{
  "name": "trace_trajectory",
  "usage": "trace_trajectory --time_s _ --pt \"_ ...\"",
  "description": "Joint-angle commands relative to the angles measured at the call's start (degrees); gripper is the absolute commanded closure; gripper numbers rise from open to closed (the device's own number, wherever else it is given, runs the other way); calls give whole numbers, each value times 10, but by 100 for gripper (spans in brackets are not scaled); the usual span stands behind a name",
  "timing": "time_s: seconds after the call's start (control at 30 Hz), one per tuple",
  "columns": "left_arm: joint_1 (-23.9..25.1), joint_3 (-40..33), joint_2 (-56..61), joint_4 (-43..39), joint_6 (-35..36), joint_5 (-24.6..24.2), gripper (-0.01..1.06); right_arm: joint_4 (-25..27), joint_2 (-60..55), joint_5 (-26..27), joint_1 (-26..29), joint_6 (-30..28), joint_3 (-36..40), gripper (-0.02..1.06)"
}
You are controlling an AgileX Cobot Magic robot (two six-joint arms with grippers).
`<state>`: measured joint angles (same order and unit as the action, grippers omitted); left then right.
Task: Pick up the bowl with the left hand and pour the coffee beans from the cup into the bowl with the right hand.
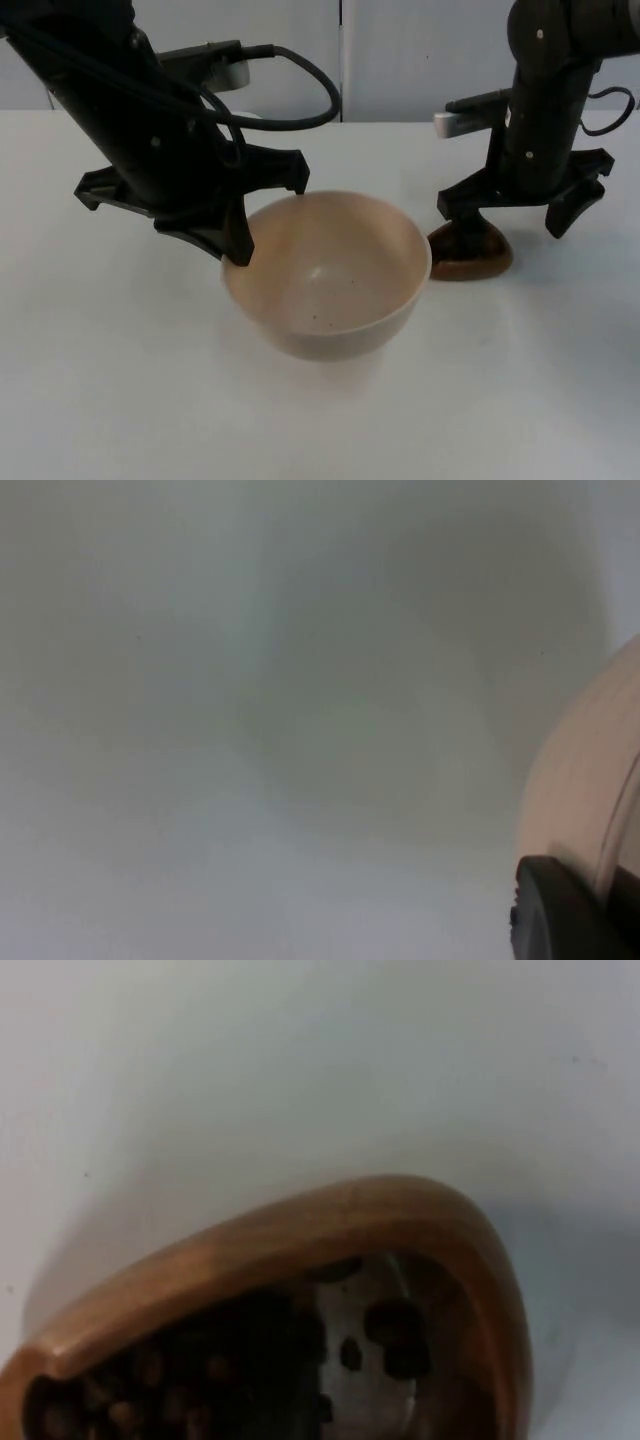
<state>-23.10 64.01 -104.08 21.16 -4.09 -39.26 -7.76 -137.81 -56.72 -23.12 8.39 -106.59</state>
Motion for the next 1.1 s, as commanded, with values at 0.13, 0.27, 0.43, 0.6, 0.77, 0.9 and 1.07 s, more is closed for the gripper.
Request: trace_trajectory --time_s 0.13,0.27,0.43,0.6,0.77,0.9,1.07 --pt "-3 3 1 6 1 6 105 -4 -8 12 1 15 1 40" --pt "-3 3 1 6 1 6 105 5 -8 15 0 15 1 46" --pt "-3 3 1 6 1 6 105 8 -8 17 0 15 1 46" --pt "-3 3 1 8 1 7 105 8 -8 17 0 15 1 51" --pt "-3 3 1 8 1 7 105 8 -8 17 0 15 1 58" --pt "-3 3 1 8 1 8 105 10 -8 18 0 15 1 60" --pt "-3 3 1 8 1 8 105 11 -6 20 0 15 1 61"
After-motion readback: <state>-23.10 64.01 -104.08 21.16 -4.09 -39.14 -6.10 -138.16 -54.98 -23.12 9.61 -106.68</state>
